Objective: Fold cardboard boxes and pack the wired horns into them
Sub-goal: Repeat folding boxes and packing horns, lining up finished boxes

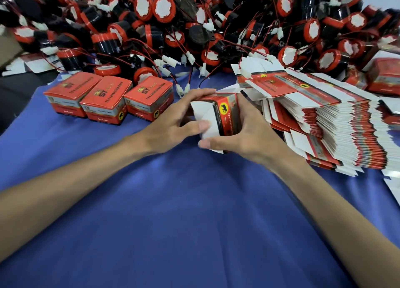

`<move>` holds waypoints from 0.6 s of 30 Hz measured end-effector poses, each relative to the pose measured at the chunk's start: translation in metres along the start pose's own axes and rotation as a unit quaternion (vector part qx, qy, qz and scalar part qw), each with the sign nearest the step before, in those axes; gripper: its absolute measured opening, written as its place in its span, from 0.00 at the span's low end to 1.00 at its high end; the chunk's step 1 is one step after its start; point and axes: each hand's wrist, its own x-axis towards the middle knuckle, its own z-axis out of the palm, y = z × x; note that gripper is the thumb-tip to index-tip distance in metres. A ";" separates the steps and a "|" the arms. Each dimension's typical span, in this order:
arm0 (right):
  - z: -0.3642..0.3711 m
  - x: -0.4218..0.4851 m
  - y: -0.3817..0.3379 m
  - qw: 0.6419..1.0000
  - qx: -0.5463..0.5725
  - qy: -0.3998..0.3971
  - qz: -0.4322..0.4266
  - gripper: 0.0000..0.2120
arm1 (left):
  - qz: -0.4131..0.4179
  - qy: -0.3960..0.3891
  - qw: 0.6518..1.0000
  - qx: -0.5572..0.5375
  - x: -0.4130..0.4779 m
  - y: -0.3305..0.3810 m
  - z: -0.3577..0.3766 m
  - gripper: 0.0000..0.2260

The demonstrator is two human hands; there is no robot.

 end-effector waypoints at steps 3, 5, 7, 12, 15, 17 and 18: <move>0.003 -0.001 0.001 0.996 -0.064 0.063 -0.027 0.30 | 0.002 0.018 0.999 0.043 0.001 0.000 0.000 0.34; 0.005 -0.001 0.002 0.992 -0.084 0.084 -0.050 0.26 | 0.016 0.036 0.996 0.078 0.001 0.001 0.001 0.34; 0.006 0.000 0.003 0.987 -0.098 0.097 -0.080 0.22 | 0.027 0.070 0.992 0.099 0.001 0.002 0.002 0.26; 0.008 0.002 0.004 0.985 -0.104 0.113 -0.078 0.19 | 0.048 0.099 0.986 0.122 0.001 0.004 0.003 0.19; 0.007 0.003 0.005 0.987 -0.089 0.116 -0.072 0.21 | 0.047 0.100 0.986 0.124 0.001 0.002 0.002 0.17; 0.004 0.003 0.005 0.989 -0.067 0.111 -0.068 0.20 | 0.053 0.099 0.985 0.133 0.001 0.001 0.002 0.16; 0.003 0.003 0.004 0.990 -0.066 0.107 -0.065 0.20 | 0.056 0.098 0.984 0.136 0.001 0.000 0.001 0.16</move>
